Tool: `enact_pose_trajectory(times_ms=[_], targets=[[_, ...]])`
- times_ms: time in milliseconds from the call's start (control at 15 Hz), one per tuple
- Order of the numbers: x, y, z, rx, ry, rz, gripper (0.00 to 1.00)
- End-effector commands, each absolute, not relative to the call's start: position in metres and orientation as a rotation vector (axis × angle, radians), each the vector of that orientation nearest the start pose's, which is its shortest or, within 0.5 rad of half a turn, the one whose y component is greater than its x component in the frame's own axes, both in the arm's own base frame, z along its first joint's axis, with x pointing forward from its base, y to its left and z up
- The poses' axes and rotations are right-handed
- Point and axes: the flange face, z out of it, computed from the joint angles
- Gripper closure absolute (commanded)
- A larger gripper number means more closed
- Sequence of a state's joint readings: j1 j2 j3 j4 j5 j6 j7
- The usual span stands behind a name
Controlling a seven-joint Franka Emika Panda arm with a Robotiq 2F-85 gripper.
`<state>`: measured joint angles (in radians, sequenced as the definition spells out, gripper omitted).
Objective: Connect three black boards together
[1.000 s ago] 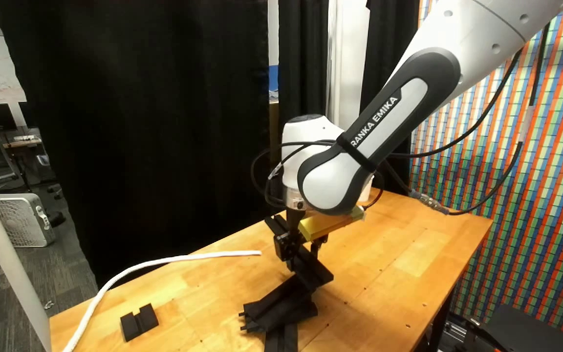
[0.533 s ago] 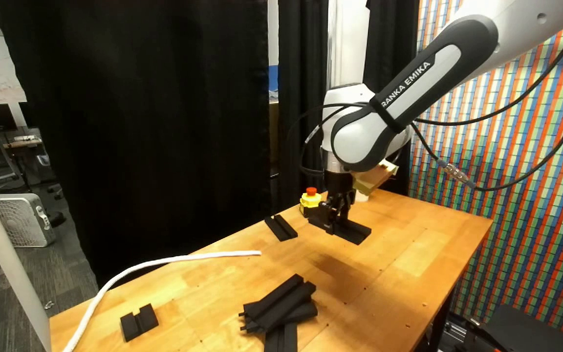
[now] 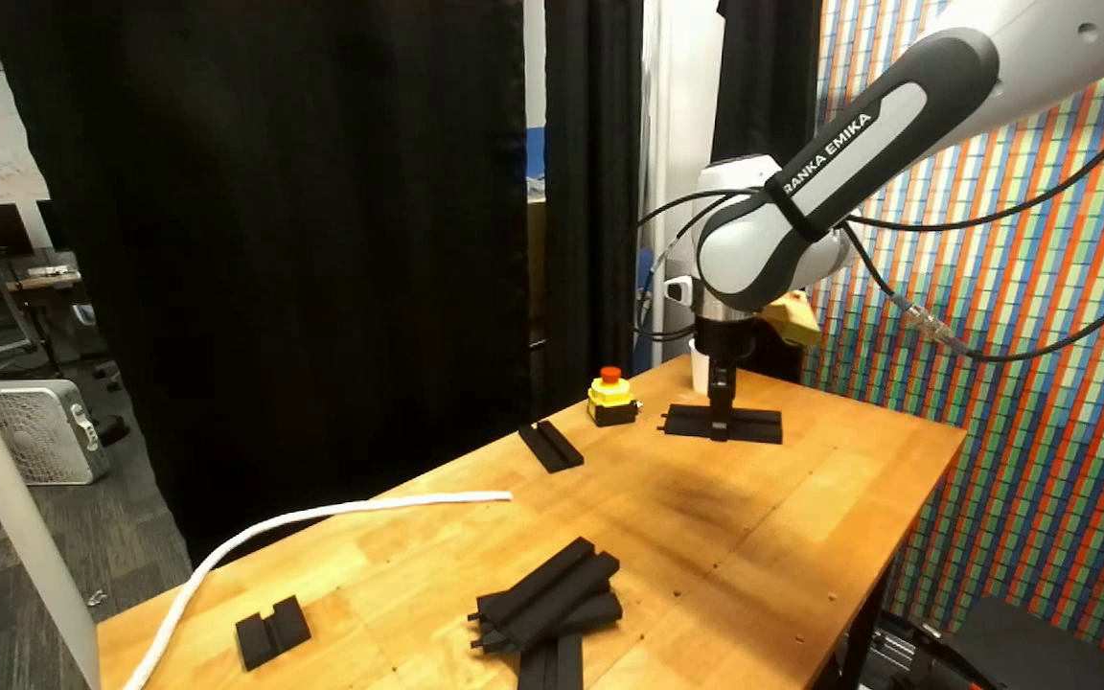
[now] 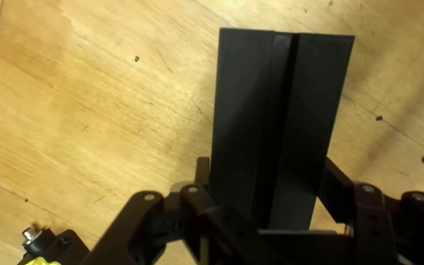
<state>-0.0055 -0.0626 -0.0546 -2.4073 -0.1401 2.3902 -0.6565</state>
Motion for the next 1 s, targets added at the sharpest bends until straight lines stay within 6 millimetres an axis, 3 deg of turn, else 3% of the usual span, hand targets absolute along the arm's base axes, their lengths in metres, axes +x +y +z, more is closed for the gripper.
enact_pose_trajectory(times_ms=[0, 600, 933], targets=[[0.476, -0.069, 0.341, -2.925, -1.397, 0.014, 0.54], [0.456, -0.185, 0.294, -2.512, -2.037, 0.093, 0.54], [0.465, -0.215, 0.257, -2.235, -2.366, 0.056, 0.54]])
